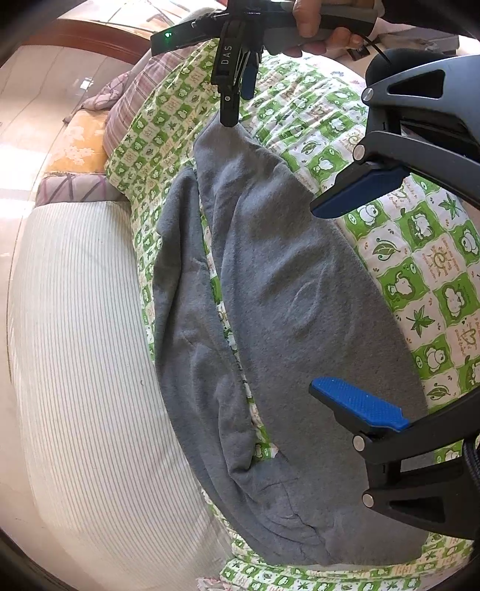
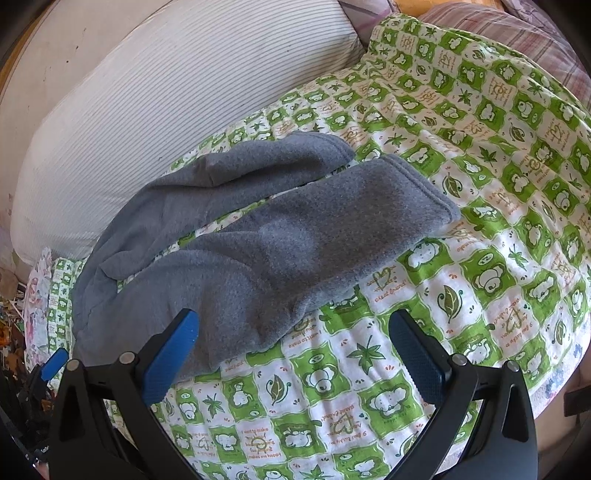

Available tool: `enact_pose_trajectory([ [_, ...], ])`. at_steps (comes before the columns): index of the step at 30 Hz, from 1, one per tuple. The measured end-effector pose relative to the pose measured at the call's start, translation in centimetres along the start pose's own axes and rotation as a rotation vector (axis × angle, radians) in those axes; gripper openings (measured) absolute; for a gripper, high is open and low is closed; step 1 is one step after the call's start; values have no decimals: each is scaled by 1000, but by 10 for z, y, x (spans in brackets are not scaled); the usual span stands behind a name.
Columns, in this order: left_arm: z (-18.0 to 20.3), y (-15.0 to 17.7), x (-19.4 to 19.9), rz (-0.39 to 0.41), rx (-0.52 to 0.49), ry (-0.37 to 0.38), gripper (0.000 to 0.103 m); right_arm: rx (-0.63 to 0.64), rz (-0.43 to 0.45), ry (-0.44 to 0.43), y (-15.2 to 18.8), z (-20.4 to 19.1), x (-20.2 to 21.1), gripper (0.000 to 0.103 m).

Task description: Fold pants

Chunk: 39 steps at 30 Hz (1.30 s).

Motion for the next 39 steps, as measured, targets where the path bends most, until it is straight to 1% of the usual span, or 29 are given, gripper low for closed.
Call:
enact_pose_trajectory([
  [7, 0, 1, -5, -8, -1, 2, 88, 11, -13, -6, 0, -5, -6, 103],
  [17, 3, 2, -17, -28, -11, 27, 88, 20, -35, -2, -1, -1, -16, 103],
  [19, 6, 3, -20, -33, -19, 36, 88, 29, -22, -11, -3, -1, -16, 103],
  [22, 10, 10, -28, -40, -49, 59, 88, 25, -18, -8, -2, 7, -14, 103],
  [27, 19, 20, -45, -43, -124, 75, 88, -32, -20, 20, 2, 41, -14, 103],
  [30, 24, 27, -63, -61, -186, 51, 88, -79, -27, 21, -1, 59, -23, 103],
  [33, 24, 33, -80, -82, -242, -6, 88, -103, -28, 31, -10, 68, -33, 103],
  [35, 24, 38, -91, -96, -272, -36, 88, -101, -11, 60, -19, 73, -37, 101],
  [36, 24, 39, -95, -102, -279, -41, 88, -100, -4, 73, -23, 74, -39, 99],
  [38, 24, 43, -104, -113, -283, -37, 89, -98, 12, 102, -31, 79, -43, 87],
  [39, 24, 46, -109, -133, -276, -27, 88, -94, 25, 120, -35, 82, -44, 74],
])
Point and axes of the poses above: each gripper's, at about its wrist camera, not at the fingertips, and x roughly against the way its jaws point, z to its right, y to its underside, the point moved 10 cm from there along -x, roughly the way its jaws point, and after that the axes turned 9 degrees about -y, right-handed, at the moved point
